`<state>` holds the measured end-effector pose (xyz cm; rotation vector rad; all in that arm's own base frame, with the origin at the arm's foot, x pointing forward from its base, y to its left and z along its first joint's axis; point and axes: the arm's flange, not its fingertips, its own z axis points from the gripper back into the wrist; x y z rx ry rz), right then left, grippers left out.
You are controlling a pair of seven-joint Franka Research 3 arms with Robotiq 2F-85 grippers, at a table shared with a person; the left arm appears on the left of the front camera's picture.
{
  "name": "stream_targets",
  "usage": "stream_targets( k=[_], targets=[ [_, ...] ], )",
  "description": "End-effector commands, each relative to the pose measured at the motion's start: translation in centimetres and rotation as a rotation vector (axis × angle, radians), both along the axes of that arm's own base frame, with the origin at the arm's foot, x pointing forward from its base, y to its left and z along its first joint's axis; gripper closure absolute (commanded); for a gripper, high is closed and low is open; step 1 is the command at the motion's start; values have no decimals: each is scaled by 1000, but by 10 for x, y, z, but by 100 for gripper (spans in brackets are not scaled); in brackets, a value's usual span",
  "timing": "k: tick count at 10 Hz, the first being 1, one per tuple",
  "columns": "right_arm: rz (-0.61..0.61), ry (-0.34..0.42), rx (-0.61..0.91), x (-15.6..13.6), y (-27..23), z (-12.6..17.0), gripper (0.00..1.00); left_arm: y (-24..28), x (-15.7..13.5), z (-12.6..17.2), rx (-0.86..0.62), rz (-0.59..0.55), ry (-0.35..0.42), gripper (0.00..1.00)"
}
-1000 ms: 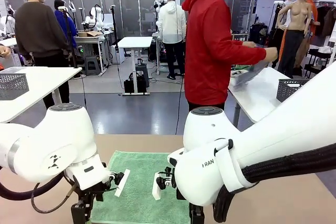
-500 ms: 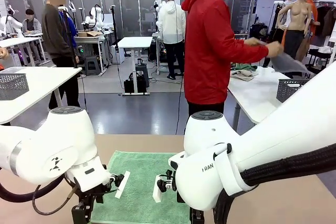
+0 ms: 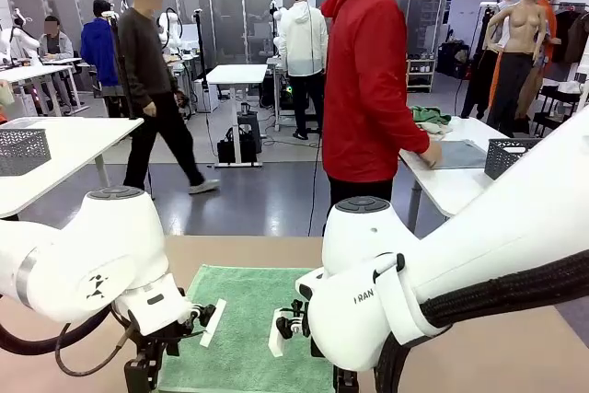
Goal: Fold the towels and place them in the basket.
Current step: When a person lays out a Towel with hook on the table, fold it in half twice.
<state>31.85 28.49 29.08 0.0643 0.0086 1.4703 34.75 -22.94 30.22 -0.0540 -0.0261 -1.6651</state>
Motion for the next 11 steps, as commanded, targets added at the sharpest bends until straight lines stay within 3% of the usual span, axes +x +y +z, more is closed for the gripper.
stream_targets(
  k=[1,4,5,10,11],
  targets=[
    [-23,-34,-19,3,1,-6,0,8,-10,-7,-16,4,-8,0],
    [-22,-45,-23,4,2,-6,0,8,-9,-6,-13,1,-6,0],
    [-20,-51,-23,4,2,-6,20,8,-9,-5,-3,2,-7,20],
    [-12,-57,-23,8,2,-6,20,7,-12,-3,6,10,-17,16],
    [-15,-56,-26,9,1,-6,40,7,-12,-2,14,13,-23,36]
  ],
)
